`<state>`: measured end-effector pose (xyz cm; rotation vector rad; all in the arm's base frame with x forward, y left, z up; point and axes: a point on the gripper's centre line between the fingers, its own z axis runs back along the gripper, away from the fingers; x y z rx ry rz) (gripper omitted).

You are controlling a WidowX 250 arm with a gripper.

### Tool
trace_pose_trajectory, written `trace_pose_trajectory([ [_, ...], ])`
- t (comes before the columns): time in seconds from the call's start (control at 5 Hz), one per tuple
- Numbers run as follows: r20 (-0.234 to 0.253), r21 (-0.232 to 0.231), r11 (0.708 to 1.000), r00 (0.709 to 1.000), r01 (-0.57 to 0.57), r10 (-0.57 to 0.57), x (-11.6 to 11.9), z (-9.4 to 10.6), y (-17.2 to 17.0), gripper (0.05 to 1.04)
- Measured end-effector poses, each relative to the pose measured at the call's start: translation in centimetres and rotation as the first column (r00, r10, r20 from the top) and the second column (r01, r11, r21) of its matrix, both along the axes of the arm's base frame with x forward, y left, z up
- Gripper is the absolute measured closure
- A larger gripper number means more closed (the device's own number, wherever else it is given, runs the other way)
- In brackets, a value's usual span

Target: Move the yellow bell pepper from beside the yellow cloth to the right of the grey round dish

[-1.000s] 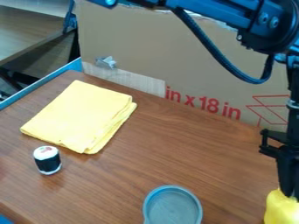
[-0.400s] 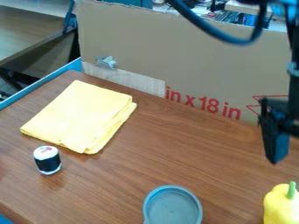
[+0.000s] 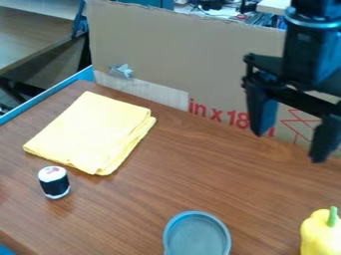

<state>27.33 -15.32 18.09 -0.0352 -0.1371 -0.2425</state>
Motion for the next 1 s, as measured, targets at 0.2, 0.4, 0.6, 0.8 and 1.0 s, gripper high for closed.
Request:
trace_pose_trajectory([
  [0.2, -0.020, 0.061, 0.991, 0.992, -0.120, 0.122, -1.4, -0.4, 4.4, 0.081],
  [0.4, -0.025, 0.059, 0.964, 0.965, -0.261, 0.262, -3.0, -0.5, 9.6, 0.081],
  [0.6, -0.033, 0.070, 0.954, 0.955, -0.291, 0.294, -4.1, -0.7, 12.0, 0.081],
  [0.8, -0.075, 0.085, 0.961, 0.960, -0.263, 0.269, -4.7, -1.1, 13.1, 0.081],
  [1.0, -0.115, 0.070, 0.974, 0.968, -0.217, 0.224, -4.9, -1.6, 13.6, 0.083],
])
